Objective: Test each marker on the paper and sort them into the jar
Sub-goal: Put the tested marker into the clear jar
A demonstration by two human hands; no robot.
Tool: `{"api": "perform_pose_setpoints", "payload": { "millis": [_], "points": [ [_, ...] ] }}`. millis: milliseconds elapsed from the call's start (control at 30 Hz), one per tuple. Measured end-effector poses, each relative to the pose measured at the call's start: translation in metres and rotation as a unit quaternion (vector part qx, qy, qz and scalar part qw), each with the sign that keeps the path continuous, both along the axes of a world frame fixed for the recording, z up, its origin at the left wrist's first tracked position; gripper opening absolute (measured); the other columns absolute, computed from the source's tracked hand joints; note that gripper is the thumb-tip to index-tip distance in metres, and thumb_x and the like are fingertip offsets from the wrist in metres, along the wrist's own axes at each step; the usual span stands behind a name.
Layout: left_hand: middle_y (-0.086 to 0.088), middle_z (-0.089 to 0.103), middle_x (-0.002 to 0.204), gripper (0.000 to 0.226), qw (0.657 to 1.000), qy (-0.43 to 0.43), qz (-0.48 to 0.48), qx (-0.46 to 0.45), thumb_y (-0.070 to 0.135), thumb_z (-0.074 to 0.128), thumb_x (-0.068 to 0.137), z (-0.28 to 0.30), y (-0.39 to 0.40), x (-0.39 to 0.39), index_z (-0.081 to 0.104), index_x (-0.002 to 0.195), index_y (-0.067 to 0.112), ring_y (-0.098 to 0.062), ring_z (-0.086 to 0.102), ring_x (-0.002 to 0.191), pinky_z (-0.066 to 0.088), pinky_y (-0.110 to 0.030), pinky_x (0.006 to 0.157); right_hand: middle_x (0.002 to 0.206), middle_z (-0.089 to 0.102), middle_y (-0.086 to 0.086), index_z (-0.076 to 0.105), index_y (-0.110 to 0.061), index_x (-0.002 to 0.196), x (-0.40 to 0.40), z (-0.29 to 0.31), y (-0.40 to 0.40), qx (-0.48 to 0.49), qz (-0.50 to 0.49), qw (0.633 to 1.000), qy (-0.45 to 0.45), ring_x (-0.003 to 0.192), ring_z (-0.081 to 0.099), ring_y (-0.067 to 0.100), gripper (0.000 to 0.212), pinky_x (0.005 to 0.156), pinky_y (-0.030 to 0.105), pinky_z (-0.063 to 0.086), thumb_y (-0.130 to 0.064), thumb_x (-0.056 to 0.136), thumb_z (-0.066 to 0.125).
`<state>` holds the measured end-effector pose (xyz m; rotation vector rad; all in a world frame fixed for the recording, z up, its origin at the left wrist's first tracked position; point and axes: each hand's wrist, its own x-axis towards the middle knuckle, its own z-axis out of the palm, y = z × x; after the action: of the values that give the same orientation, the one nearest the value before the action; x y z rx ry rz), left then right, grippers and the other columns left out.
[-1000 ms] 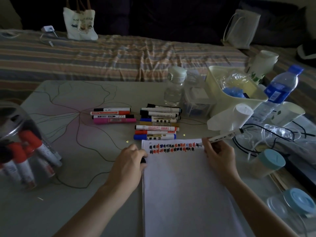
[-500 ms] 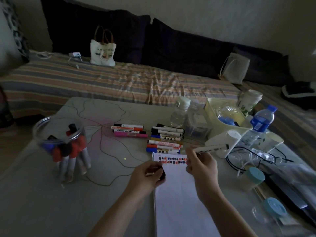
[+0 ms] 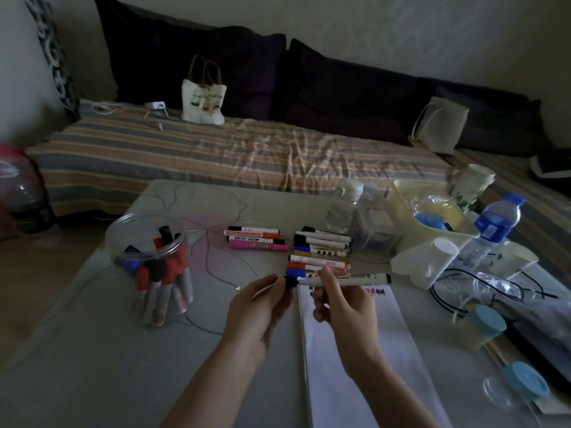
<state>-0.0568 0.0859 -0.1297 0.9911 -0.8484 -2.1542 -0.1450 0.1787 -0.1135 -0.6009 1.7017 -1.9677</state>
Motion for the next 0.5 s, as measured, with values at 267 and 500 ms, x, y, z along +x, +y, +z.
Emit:
{"api": "perform_pose_setpoints", "payload": {
  "millis": [267, 500],
  "points": [
    [-0.009, 0.076, 0.094, 0.018, 1.0, 0.017, -0.023, -0.002, 0.01, 0.065, 0.087, 0.0032, 0.0055, -0.0035, 0.07, 0.105, 0.006, -0.017, 0.073, 0.084, 0.058, -0.024, 0.071, 0.061, 0.059, 0.008, 0.068, -0.007, 0.072, -0.0042, 0.0027, 0.0038, -0.005, -0.037, 0.999, 0.01, 0.052, 0.051, 0.016, 0.029, 0.049, 0.028, 0.041, -0.026, 0.093, 0.062],
    [-0.01, 0.075, 0.094, 0.018, 1.0, 0.021, -0.02, -0.006, 0.01, 0.066, 0.086, 0.0074, 0.0055, -0.0004, 0.07, 0.104, 0.006, -0.018, 0.073, 0.087, 0.057, -0.025, 0.073, 0.057, 0.056, 0.005, 0.069, -0.003, 0.079, -0.0058, 0.0005, 0.0052, 0.032, -0.024, 0.999, 0.025, 0.049, 0.047, 0.013, 0.025, 0.05, 0.029, 0.039, -0.026, 0.089, 0.066]
  ]
}}
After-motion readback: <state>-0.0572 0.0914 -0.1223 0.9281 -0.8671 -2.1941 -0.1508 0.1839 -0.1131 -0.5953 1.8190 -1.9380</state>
